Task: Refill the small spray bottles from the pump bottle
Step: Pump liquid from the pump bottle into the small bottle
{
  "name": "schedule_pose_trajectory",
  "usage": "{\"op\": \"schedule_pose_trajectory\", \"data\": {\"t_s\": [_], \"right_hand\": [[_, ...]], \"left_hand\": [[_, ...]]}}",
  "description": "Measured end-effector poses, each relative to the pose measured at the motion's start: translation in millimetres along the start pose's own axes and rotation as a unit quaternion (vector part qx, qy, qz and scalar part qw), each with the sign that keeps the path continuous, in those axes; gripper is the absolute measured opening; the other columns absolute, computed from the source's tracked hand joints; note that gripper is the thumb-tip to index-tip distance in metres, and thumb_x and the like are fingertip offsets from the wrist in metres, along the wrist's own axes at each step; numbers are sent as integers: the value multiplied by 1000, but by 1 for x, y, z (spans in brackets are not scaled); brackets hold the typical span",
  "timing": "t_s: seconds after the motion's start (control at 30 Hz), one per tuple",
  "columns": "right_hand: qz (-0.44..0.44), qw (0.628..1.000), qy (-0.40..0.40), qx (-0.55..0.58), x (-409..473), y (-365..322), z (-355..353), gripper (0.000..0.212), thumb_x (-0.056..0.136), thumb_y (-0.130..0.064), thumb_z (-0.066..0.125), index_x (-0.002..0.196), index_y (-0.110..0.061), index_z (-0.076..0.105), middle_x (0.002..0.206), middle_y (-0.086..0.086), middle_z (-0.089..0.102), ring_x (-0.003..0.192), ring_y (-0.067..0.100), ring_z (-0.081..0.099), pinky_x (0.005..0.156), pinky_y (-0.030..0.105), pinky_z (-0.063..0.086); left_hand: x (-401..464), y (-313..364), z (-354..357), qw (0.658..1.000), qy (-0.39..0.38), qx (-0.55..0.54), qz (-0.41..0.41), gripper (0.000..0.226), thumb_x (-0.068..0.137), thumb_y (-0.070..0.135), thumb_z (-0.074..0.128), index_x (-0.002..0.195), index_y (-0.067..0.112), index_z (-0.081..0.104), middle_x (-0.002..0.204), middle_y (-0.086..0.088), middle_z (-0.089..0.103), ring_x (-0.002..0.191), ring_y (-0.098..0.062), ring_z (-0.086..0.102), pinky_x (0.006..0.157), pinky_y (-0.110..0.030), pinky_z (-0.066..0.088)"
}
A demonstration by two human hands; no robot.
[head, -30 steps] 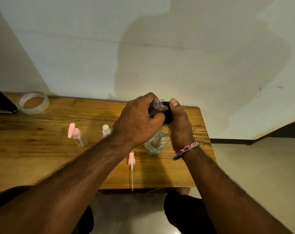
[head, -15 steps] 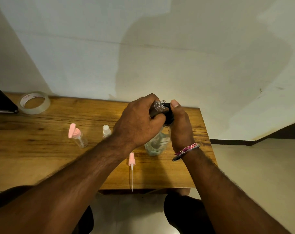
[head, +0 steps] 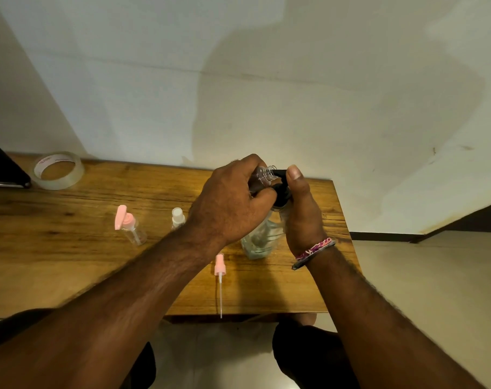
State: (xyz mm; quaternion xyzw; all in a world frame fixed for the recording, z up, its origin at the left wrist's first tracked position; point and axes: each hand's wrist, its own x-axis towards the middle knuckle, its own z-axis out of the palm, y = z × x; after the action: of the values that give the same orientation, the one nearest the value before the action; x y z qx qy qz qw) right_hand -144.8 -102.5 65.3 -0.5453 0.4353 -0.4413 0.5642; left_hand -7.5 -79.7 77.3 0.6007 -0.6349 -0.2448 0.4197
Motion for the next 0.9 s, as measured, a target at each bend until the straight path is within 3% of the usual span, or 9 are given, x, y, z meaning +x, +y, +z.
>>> {"op": "schedule_pose_trajectory", "data": {"t_s": [0.13, 0.23, 0.4, 0.5, 0.63, 0.9], "right_hand": [[2, 1000, 8, 10, 1, 3, 1, 53, 88, -67, 47, 97, -27, 81, 103, 14, 77, 108, 35, 70, 105, 65, 46], [6, 1000, 16, 20, 1, 3, 2, 48, 85, -65, 50, 91, -30, 82, 96, 7, 77, 101, 27, 71, 102, 58, 49], [20, 999, 43, 21, 1, -1, 4, 35, 84, -57, 54, 76, -36, 81, 78, -7, 75, 82, 7, 68, 85, 40, 50], [10, 999, 38, 4, -1, -2, 4, 42, 79, -66, 51, 80, -36, 81, 82, -4, 76, 86, 10, 70, 85, 38, 52], [-5, 1000, 25, -2, -3, -4, 6, 47, 85, -67, 46, 88, -35, 82, 93, 2, 79, 95, 16, 74, 90, 40, 55], [-12, 999, 36, -9, -2, -5, 7, 49, 86, -66, 45, 87, -33, 81, 92, 3, 79, 94, 17, 74, 84, 33, 55]], "left_hand": [[0, -1, 0, 1000, 0, 5, 4, 13, 88, 25, 70, 98, 27, 61, 86, 7, 65, 78, -13, 61, 64, -29, 47], [0, -3, 1, 1000, -3, 14, 3, 13, 88, 26, 70, 98, 28, 61, 86, 7, 65, 78, -13, 61, 64, -30, 48], [0, -5, 3, 1000, -4, 19, -2, 13, 83, 30, 66, 94, 28, 60, 83, 6, 65, 77, -16, 61, 63, -30, 47], [-1, -4, 2, 1000, -2, 12, -1, 12, 83, 29, 65, 95, 25, 62, 82, 6, 66, 76, -16, 62, 63, -34, 52], [0, -2, 0, 1000, 1, 7, 6, 11, 88, 26, 68, 97, 25, 62, 84, 6, 65, 76, -15, 61, 62, -29, 46], [1, -1, -1, 1000, -1, 15, 2, 12, 89, 25, 70, 99, 24, 63, 85, 6, 66, 78, -13, 61, 62, -28, 45]]}}
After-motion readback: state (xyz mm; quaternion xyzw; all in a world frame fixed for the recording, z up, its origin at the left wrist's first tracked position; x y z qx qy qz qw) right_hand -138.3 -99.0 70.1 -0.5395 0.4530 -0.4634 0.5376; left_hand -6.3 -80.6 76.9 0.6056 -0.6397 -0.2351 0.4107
